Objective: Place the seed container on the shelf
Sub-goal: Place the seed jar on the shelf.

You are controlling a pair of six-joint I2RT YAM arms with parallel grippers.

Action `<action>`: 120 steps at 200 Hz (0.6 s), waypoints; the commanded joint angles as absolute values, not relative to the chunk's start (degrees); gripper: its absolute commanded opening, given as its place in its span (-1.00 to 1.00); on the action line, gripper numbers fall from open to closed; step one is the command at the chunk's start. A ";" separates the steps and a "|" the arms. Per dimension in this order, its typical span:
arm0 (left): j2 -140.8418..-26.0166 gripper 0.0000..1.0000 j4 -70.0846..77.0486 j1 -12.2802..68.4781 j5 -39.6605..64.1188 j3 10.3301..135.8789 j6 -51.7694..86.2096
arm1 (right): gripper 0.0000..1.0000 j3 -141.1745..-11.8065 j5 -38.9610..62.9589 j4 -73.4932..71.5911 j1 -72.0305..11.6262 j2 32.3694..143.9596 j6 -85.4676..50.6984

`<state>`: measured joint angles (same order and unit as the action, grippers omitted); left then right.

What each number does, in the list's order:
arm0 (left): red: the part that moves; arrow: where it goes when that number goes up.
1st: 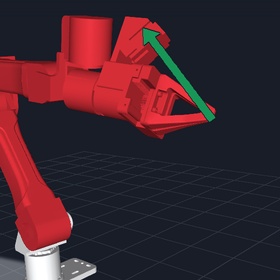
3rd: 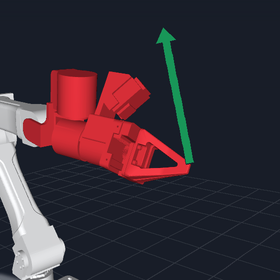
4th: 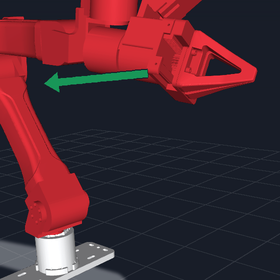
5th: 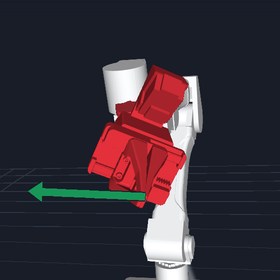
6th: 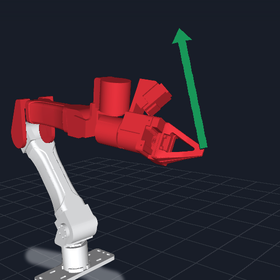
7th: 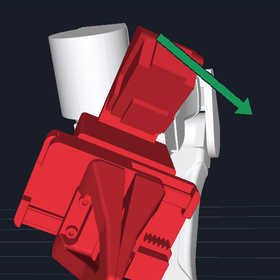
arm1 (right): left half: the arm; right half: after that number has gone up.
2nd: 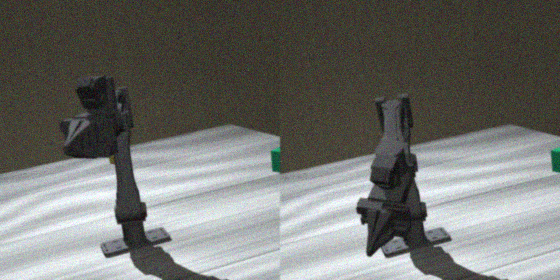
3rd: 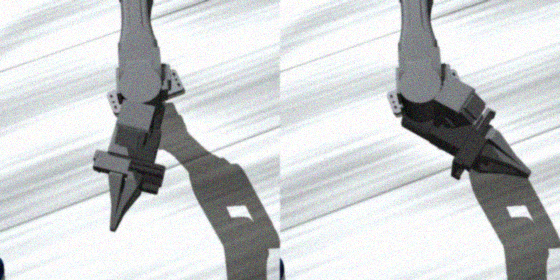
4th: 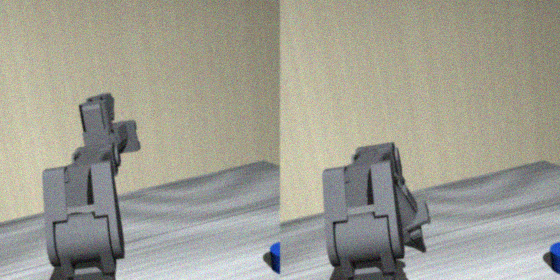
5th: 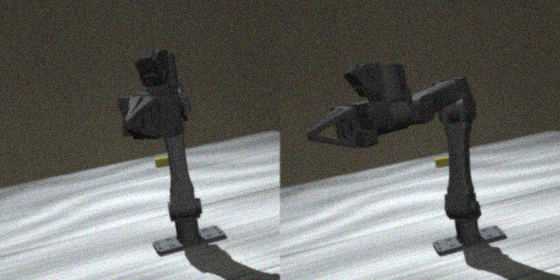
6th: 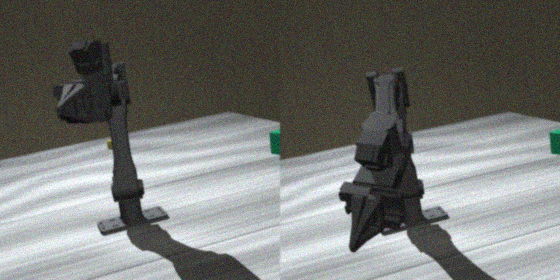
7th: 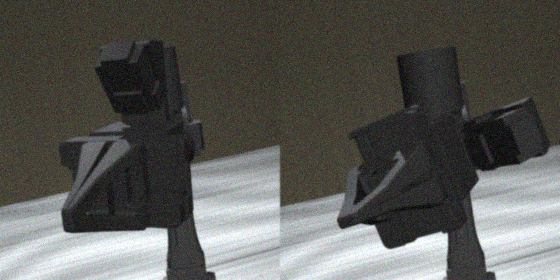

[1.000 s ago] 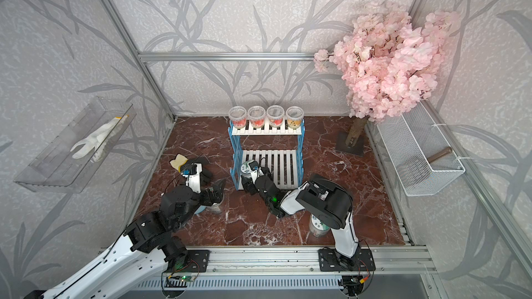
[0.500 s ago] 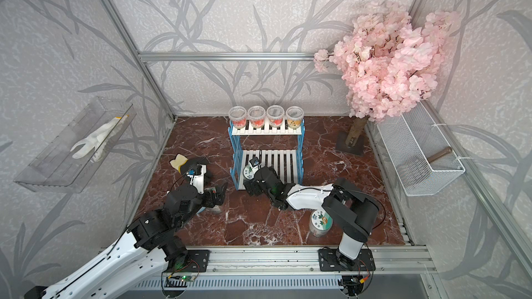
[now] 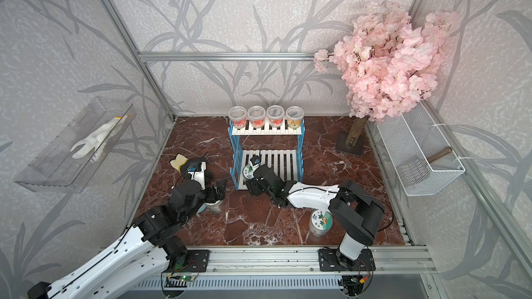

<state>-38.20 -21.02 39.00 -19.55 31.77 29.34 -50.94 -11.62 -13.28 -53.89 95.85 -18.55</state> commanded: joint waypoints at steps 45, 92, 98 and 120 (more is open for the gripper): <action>-39.29 1.00 -13.93 30.24 -15.93 28.77 36.30 | 0.60 -53.86 -17.77 -15.78 -53.68 95.95 -20.01; -43.65 1.00 -13.19 28.75 -12.90 29.60 38.11 | 0.60 -57.14 -20.31 -20.18 -53.36 101.61 -18.30; -44.08 1.00 -13.49 28.78 -12.84 29.86 38.31 | 0.60 -57.49 -20.31 -20.29 -53.20 102.19 -18.57; -43.82 1.00 -13.44 28.73 -12.09 29.84 38.16 | 0.64 -57.76 -19.76 -20.92 -52.74 103.79 -19.65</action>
